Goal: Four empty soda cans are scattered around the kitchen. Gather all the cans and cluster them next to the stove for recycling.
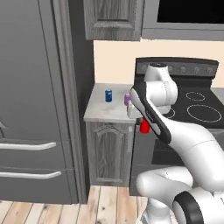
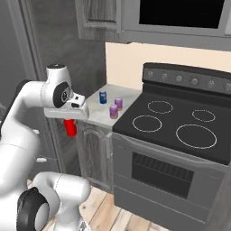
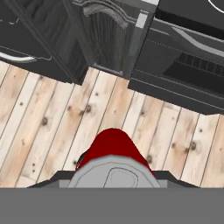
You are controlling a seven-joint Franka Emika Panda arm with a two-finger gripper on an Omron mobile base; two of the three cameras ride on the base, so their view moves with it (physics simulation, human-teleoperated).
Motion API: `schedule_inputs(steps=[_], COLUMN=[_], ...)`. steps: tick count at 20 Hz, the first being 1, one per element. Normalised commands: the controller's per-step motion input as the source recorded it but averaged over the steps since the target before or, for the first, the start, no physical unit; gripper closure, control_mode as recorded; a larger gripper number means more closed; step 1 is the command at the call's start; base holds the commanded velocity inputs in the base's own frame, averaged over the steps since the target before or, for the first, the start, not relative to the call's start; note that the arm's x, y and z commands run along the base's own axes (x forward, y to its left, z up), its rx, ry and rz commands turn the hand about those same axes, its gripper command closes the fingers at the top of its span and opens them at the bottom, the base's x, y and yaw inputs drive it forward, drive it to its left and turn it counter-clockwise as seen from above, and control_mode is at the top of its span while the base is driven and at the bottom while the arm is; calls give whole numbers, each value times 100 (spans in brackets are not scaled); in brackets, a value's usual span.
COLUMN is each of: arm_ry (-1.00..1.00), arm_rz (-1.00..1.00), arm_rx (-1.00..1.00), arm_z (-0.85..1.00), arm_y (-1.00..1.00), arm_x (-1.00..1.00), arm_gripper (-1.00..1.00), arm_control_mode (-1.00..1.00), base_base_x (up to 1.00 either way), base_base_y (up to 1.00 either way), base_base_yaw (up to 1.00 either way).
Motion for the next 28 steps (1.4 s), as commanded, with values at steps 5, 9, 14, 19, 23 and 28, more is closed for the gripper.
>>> schedule_inputs(steps=[5, 9, 14, 19, 23, 28], arm_ry=[0, 0, 0, 0, 0, 0], arm_rz=[0, 0, 0, 0, 0, 0], arm_rx=[0, 0, 0, 0, 0, 0], arm_z=[0, 0, 0, 0, 0, 0], arm_y=[0, 0, 0, 0, 0, 0], arm_x=[0, 0, 0, 0, 0, 0], arm_gripper=[100, 100, 100, 100, 100, 100], arm_control_mode=[100, 100, 100, 100, 100, 100], base_base_x=[54, 49, 50, 54, 40, 42], base_base_y=[0, 0, 7, 23, 38, 35], base_base_yaw=[3, 1, 1, 0, 0, 0])
